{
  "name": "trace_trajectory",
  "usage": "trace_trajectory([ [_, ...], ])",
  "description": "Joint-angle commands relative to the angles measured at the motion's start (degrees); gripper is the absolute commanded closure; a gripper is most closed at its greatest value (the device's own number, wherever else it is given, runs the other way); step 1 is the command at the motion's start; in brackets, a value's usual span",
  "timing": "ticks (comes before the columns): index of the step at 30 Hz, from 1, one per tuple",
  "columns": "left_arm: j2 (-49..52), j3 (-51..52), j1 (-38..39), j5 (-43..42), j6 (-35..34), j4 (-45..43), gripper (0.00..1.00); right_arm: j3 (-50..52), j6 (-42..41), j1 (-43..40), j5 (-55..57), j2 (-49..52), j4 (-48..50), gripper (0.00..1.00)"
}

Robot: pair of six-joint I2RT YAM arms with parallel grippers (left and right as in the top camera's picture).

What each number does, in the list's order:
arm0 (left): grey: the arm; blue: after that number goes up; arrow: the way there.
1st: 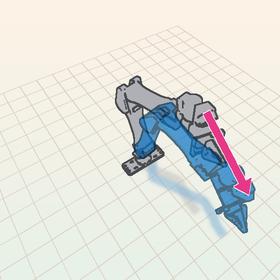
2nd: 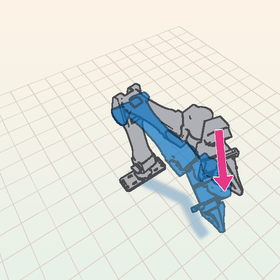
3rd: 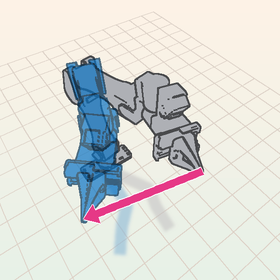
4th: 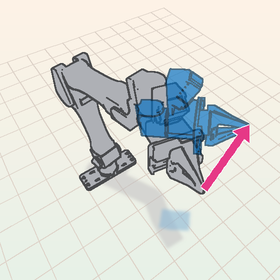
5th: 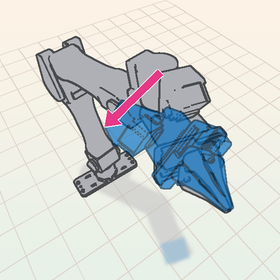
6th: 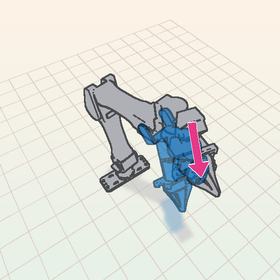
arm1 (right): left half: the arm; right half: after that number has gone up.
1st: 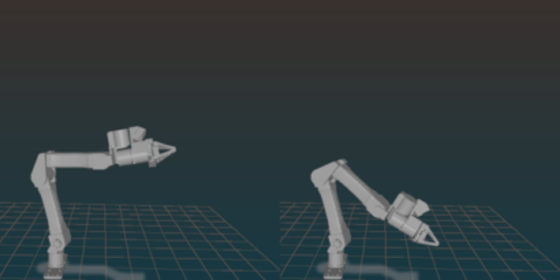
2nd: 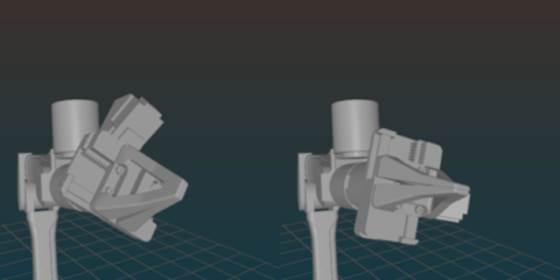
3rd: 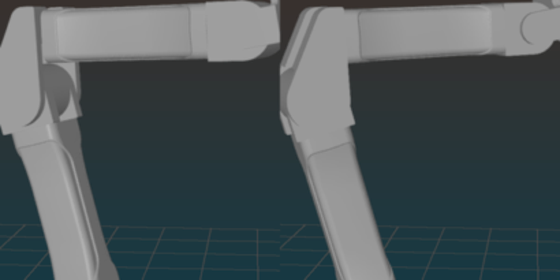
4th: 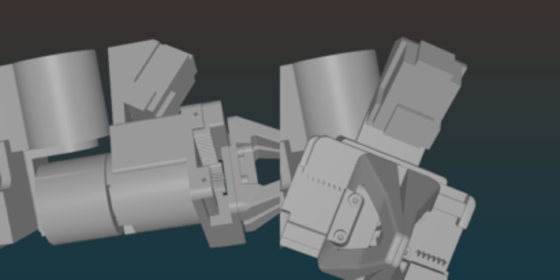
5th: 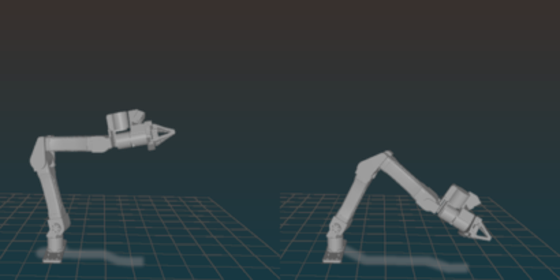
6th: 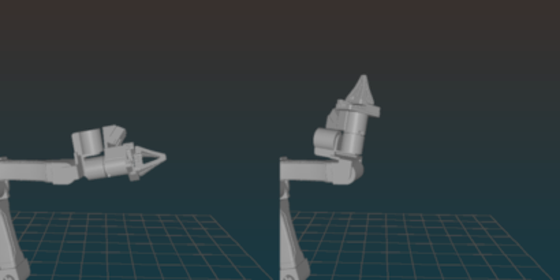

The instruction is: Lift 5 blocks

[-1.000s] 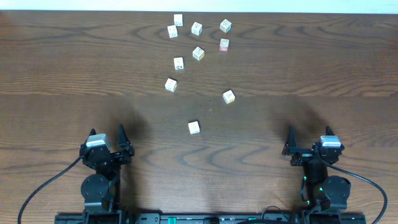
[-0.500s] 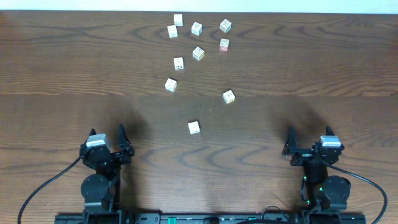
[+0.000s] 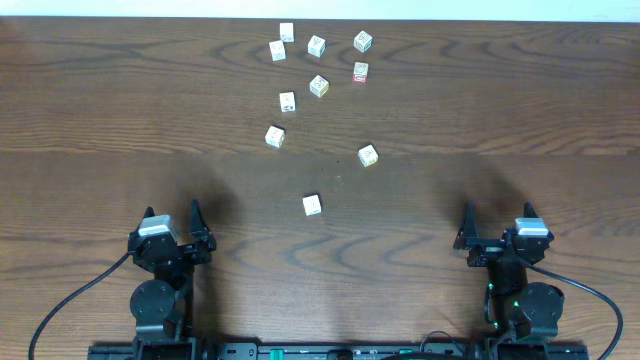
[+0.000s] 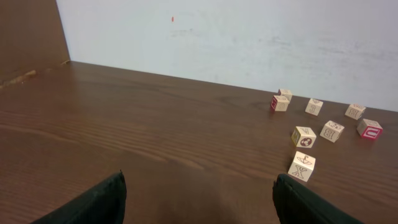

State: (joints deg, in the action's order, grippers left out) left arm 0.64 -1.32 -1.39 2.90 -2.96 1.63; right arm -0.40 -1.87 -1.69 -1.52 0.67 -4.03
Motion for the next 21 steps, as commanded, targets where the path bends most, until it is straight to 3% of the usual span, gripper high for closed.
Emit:
trace_trajectory([
  [1, -0.42, 1.05, 0.13, 0.52, -0.09, 2.25, 0.24, 0.09, 0.87, -0.52, -0.04, -0.33, -0.24, 0.01],
  [5, -0.42, 1.05, 0.13, 0.52, -0.09, 2.23, 0.24, 0.09, 0.85, -0.52, -0.07, -0.33, 0.02, 0.01],
  [7, -0.42, 1.05, 0.13, 0.55, -0.09, 2.23, 0.24, 0.02, -2.91, -0.5, -3.15, -0.33, 1.07, 0.01],
  [12, -0.42, 1.05, 0.13, 0.52, -0.09, 2.23, 0.24, -3.3, -8.07, -0.52, -33.33, -0.33, 1.7, 0.01],
  [18, -0.42, 1.05, 0.13, 0.52, -0.09, 2.23, 0.24, -10.71, -16.55, -0.52, -45.46, -0.33, -3.13, 0.01],
  [21, -0.42, 1.05, 0.13, 0.52, -0.09, 2.23, 0.24, -13.88, -16.79, -0.52, -55.19, -0.33, -2.27, 0.01],
])
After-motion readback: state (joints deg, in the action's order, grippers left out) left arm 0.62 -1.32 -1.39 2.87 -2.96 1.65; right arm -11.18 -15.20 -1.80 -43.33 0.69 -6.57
